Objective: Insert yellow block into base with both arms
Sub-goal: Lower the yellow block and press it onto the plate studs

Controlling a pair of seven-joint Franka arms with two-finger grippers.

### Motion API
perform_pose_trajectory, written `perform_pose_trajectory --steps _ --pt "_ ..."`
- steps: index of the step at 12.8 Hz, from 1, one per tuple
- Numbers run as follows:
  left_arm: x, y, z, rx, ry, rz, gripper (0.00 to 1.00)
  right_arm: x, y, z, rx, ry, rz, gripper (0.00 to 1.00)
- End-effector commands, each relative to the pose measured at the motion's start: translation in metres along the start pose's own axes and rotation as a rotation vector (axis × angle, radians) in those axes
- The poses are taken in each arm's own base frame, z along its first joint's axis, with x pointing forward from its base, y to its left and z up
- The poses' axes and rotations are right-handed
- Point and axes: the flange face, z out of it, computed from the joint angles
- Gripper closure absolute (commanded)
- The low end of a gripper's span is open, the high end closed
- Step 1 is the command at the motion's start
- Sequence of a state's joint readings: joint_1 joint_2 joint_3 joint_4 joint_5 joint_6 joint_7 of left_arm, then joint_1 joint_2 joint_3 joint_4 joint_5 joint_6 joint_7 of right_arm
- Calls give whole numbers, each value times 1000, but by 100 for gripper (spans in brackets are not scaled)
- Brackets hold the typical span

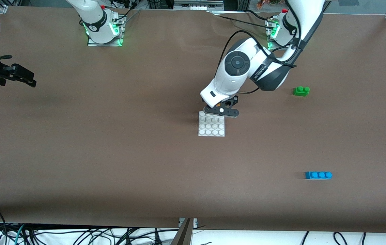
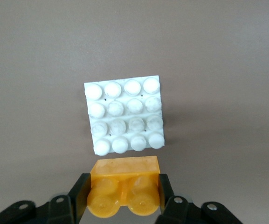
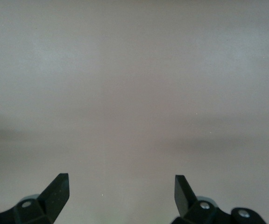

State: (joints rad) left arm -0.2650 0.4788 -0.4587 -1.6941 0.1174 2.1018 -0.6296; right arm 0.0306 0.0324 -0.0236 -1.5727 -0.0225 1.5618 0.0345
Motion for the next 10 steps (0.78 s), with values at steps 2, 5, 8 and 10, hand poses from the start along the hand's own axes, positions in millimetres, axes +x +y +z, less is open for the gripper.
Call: perform_pose_trajectory --steps 2,5,8,10 --pt "-1 20 30 82 18 7 55 1 3 -4 -2 -1 -9 0" --pt "0 33 72 87 63 -71 54 1 3 -4 -2 -3 -9 0" --pt "1 33 85 91 59 -69 54 1 3 -4 -2 -3 -9 0" --pt "7 35 82 92 76 -54 55 1 5 -3 -2 -4 -6 0"
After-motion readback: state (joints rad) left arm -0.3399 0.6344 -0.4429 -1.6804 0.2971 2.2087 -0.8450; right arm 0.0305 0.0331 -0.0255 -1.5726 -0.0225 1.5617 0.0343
